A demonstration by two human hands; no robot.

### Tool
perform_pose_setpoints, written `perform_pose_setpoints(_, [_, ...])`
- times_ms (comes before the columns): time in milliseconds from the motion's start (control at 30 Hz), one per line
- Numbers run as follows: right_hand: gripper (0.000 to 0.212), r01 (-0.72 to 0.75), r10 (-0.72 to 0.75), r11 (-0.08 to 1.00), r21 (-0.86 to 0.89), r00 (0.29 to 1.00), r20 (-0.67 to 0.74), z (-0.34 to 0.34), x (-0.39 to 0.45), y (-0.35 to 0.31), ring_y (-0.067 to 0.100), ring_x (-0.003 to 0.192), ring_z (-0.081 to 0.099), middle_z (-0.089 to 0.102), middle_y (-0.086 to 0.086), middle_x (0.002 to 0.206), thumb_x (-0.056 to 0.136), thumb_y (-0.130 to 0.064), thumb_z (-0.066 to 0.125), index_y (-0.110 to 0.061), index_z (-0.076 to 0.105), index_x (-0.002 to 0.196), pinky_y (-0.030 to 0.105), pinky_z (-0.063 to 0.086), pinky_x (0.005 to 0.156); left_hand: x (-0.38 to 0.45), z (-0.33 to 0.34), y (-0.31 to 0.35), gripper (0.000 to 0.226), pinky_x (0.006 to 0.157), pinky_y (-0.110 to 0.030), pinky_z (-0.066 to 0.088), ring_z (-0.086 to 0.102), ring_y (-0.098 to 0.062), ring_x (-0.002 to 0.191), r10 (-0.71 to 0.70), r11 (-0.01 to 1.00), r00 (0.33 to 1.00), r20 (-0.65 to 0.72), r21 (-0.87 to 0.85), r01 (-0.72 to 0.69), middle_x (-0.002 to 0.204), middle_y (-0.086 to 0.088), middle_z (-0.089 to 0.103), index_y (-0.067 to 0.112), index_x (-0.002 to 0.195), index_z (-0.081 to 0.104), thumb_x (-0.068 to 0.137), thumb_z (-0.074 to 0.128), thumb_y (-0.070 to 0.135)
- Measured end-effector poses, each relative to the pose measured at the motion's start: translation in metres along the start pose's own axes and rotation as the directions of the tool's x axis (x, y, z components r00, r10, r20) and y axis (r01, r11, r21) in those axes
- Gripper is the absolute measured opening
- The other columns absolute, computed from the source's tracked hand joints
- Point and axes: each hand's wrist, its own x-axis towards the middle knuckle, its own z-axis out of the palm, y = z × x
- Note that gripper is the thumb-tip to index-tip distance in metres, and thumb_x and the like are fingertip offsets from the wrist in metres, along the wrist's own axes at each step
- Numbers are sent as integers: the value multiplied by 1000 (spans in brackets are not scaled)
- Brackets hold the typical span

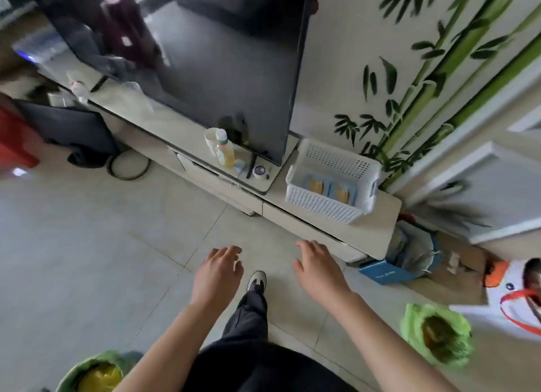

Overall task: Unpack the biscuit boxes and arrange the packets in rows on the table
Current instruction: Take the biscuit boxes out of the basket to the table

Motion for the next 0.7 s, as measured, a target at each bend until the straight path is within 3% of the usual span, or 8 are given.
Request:
perform_pose_setpoints(400, [37,-331,340,939,97,936,-95,-59,93,89,24,118,49,55,6,126,98,-27,47,-12,46,132,34,45,96,180,22,79,33,93,-33,45,50,-17,118,285,955,936,206,22,-296,118,5,65,21,125,59,93,52,19])
perform_pose_setpoints(700, [39,-431,445,888,158,893,-64,-88,144,163,25,118,50,56,9,125,98,-26,48,-9,47,133,34,46,95,253,64,148,32,85,-31,45,52,-17,113,352,917,889,291,80,-390,114,7,66,22,122,59,91,51,20])
